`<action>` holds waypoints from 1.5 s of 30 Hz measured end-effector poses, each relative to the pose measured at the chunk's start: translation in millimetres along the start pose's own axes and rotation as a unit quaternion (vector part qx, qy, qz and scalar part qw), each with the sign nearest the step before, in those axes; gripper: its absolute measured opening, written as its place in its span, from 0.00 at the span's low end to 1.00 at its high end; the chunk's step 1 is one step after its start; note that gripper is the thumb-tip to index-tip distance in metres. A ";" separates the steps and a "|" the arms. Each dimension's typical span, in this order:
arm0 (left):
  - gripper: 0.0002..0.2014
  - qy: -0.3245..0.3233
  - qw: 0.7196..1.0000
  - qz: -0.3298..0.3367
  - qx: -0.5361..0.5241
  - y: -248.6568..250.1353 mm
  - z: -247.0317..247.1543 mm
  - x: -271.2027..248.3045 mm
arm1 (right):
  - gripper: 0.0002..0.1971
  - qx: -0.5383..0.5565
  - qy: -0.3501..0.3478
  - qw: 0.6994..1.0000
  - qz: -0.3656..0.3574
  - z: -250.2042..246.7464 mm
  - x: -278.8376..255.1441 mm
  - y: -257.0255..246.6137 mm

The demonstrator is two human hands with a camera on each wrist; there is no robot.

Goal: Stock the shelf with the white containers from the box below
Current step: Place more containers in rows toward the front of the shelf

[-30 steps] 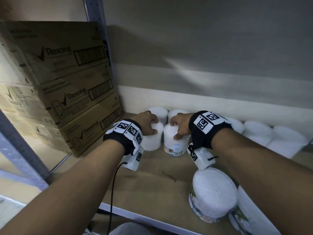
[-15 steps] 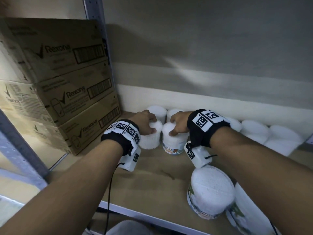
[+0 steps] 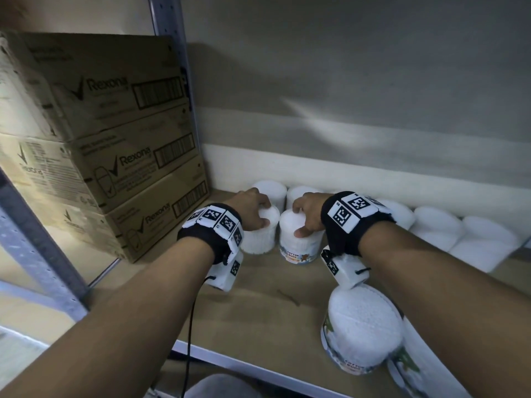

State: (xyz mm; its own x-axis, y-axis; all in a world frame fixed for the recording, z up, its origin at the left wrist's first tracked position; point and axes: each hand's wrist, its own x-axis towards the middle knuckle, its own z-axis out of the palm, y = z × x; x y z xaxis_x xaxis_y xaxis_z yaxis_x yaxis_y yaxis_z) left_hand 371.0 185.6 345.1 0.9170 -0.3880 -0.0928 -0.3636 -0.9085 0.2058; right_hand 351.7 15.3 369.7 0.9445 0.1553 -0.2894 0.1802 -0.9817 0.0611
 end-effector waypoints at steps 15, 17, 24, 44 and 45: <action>0.26 0.002 1.000 0.010 -0.029 -4.0 0.1 -0.6 | 0.32 -0.038 0.010 0.999 -0.015 9.5 15.6 5.1; 0.26 -0.006 0.999 0.009 -0.041 -5.7 -1.1 -2.1 | 0.32 -0.046 0.007 0.999 -0.011 9.3 16.1 4.8; 0.28 -0.049 0.997 0.024 -0.057 -5.9 -6.5 -1.9 | 0.32 -0.048 0.013 0.999 -0.003 8.3 16.6 2.0; 0.26 0.028 0.998 -0.030 -0.041 5.0 7.2 0.3 | 0.32 -0.068 0.026 0.997 -0.024 13.2 20.4 6.7; 0.26 0.022 0.999 -0.022 -0.043 4.8 5.9 -1.3 | 0.33 -0.067 0.027 0.997 -0.026 13.0 20.1 7.0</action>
State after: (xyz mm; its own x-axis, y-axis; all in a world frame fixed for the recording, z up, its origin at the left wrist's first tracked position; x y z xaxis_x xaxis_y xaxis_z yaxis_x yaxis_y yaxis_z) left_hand 367.1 180.8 340.5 0.9388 -0.3391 -0.0612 -0.3092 -0.9073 0.2850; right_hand 368.4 10.2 351.9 0.9457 0.2149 -0.2437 0.2608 -0.9494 0.1748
